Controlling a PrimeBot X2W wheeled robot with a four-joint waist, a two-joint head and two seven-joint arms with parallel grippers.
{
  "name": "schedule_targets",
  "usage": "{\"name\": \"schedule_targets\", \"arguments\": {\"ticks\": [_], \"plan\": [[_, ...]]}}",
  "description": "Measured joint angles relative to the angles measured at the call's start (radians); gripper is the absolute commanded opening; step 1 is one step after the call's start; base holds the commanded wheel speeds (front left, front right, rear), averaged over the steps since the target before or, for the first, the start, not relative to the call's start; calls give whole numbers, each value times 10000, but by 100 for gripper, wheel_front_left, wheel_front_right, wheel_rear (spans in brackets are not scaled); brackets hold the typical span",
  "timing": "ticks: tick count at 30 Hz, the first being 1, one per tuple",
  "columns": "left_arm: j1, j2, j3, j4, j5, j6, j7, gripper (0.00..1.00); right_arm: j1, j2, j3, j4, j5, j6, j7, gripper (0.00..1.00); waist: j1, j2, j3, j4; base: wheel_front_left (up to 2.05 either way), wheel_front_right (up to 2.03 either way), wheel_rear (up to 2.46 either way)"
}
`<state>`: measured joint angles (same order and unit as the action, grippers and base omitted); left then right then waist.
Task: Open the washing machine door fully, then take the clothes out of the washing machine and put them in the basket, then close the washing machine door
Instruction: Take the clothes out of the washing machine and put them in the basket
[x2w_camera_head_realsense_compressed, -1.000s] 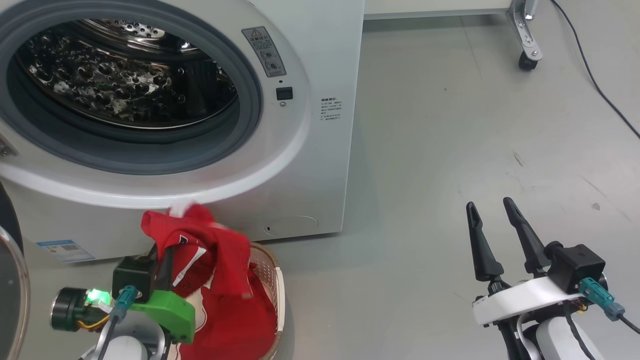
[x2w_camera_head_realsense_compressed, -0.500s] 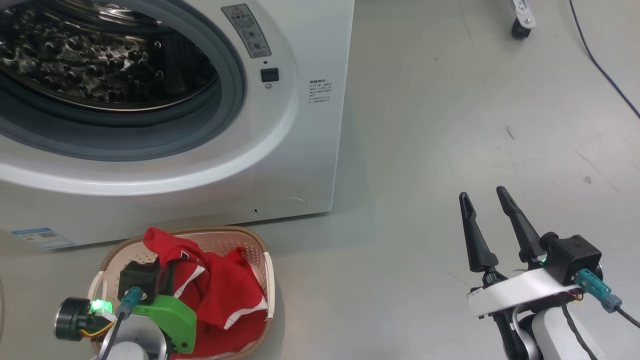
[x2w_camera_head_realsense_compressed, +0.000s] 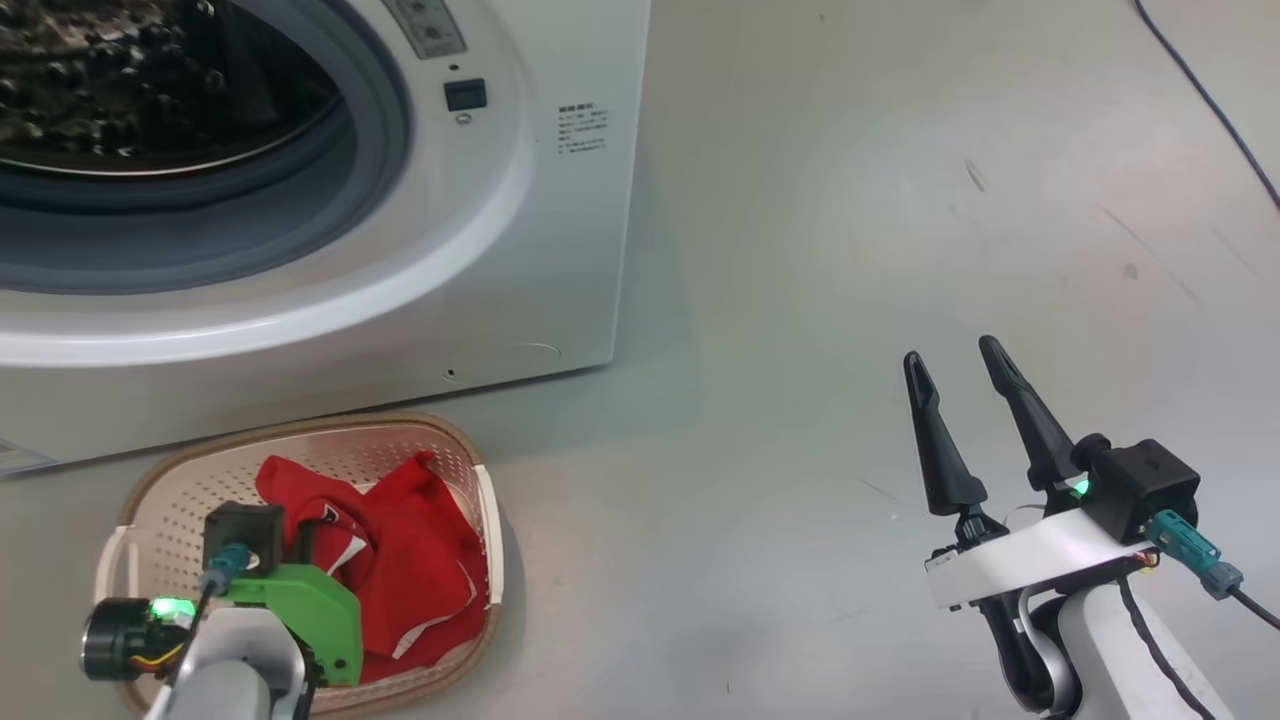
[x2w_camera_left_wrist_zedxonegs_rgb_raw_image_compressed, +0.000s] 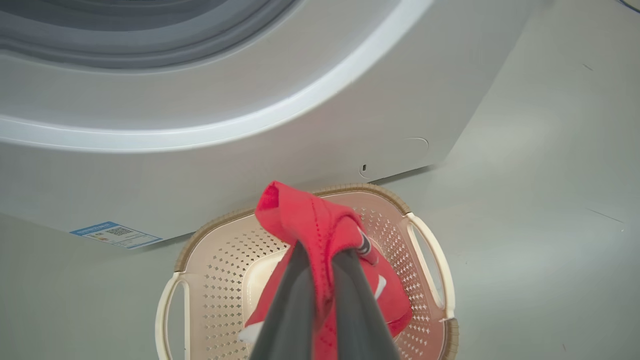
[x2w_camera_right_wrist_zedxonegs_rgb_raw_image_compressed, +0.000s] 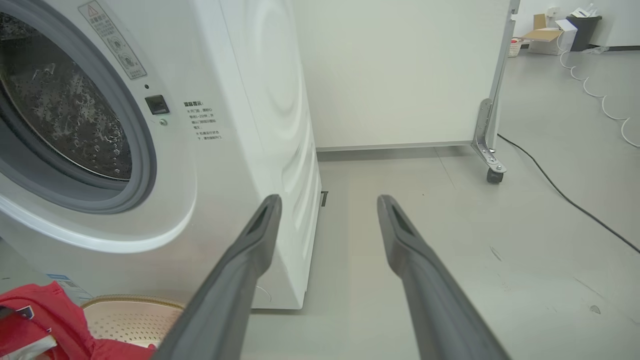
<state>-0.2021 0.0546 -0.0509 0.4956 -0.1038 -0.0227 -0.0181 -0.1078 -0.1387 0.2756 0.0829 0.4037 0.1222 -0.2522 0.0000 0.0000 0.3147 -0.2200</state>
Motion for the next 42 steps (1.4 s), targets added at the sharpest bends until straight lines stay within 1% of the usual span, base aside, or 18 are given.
{"name": "schedule_targets", "arguments": {"ticks": [3,7,11,18,25,34,35,36,38,42], "plan": [[-258,-33,454,431,-562,23,190,0,-118,-25,0,-38,2,0,0,100,0,0,269,-195,0,0,0],[-549,19,704,966,-644,130,362,0,-233,-33,8,-75,17,0,0,100,0,0,637,-459,0,0,0],[-1049,25,1158,1315,-1020,376,454,0,-373,-52,-48,-173,38,0,0,100,0,0,1013,-703,0,0,0],[-1635,299,1327,1962,-1064,541,581,0,-576,-46,-157,-299,96,0,0,100,0,0,1603,-971,0,0,0],[-1794,577,1507,3060,-1060,754,671,0,-804,-8,-207,-316,105,0,0,100,0,0,2119,-1155,0,0,0],[-1867,575,1544,3847,-1058,813,558,0,-905,-13,-276,-301,105,0,0,100,0,0,2228,-1146,0,0,0],[-1917,575,1534,3906,-1057,878,527,13,-907,-12,-274,-297,104,0,0,100,0,0,2226,-1136,0,0,0],[-1972,577,1521,3973,-1041,880,481,38,-910,-13,-274,-290,104,0,0,100,0,0,2224,-1125,0,0,0],[-2061,579,1503,4080,-955,899,430,100,-927,-12,-272,-274,104,0,0,100,0,0,2213,-1104,0,0,0],[-2141,581,1563,4416,-955,1003,347,100,-967,-8,-265,-247,102,0,0,100,0,0,2169,-1069,0,0,0]]}}
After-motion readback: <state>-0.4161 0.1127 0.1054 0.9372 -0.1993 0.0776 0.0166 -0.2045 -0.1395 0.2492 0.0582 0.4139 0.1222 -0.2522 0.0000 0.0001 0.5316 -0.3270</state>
